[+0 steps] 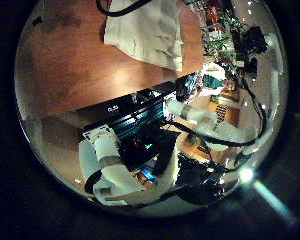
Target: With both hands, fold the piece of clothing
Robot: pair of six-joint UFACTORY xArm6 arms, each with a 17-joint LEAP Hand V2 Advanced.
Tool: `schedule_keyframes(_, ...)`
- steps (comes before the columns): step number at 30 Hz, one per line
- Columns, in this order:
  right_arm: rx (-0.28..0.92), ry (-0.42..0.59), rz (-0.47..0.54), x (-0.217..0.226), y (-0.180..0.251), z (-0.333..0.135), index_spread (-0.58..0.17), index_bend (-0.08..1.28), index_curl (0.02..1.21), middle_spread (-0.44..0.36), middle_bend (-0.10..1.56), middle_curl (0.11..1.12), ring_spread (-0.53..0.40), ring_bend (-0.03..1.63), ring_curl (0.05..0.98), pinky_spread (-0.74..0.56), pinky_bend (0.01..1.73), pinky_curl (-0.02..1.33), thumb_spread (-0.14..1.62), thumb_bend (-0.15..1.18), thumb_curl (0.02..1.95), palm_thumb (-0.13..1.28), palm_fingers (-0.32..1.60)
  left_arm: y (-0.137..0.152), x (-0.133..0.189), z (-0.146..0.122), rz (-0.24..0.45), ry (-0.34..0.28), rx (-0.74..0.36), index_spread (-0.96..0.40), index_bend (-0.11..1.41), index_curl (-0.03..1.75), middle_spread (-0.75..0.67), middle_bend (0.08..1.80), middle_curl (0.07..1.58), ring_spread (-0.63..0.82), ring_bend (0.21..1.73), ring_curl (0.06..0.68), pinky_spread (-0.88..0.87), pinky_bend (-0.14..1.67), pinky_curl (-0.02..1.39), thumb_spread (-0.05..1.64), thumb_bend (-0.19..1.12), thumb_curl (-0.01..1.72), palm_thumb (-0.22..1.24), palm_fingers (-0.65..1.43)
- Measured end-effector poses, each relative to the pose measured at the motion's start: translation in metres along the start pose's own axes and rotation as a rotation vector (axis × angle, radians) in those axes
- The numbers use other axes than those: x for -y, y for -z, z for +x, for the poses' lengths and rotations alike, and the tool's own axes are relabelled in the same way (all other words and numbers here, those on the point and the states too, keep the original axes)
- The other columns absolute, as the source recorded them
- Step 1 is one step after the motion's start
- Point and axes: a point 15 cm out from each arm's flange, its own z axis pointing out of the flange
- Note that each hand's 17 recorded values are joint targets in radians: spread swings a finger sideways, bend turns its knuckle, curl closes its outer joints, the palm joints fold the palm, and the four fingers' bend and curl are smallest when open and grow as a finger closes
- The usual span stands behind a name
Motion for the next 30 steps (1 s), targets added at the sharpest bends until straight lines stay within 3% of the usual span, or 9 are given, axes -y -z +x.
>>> schedule_keyframes(13,0.011,0.018,-0.041,-0.001,-0.008,0.002,-0.34,0.15,0.26,0.018,0.21,0.35,0.161,0.46,0.234,0.31,0.51,0.27,1.21,-0.02,0.22,0.11,0.05,-0.012,-0.002,0.006,-0.032,-0.012,-0.022,-0.07,0.16,0.32,0.25,0.19,0.32,0.43,0.67,0.206,0.48,0.42,0.32,1.12,-0.01,0.28,0.15,0.05)
schedule_keyframes(17,0.014,0.018,-0.055,-0.003,-0.012,0.0,-0.338,0.15,0.26,0.014,0.21,0.35,0.167,0.46,0.238,0.31,0.51,0.27,1.21,-0.02,0.22,0.11,0.05,-0.03,-0.008,0.01,-0.061,-0.066,-0.026,-0.07,0.16,0.32,0.24,0.19,0.32,0.43,0.67,0.207,0.48,0.42,0.32,1.13,-0.01,0.29,0.18,0.05)
schedule_keyframes(30,0.049,-0.013,-0.126,-0.019,-0.019,-0.007,-0.323,0.15,0.26,0.025,0.21,0.35,0.174,0.46,0.245,0.33,0.5,0.28,1.23,-0.01,0.21,0.12,0.06,-0.064,0.053,0.031,0.049,-0.304,0.107,-0.08,0.16,0.32,0.23,0.17,0.31,0.42,0.68,0.214,0.47,0.43,0.32,1.09,-0.02,0.3,0.24,0.02)
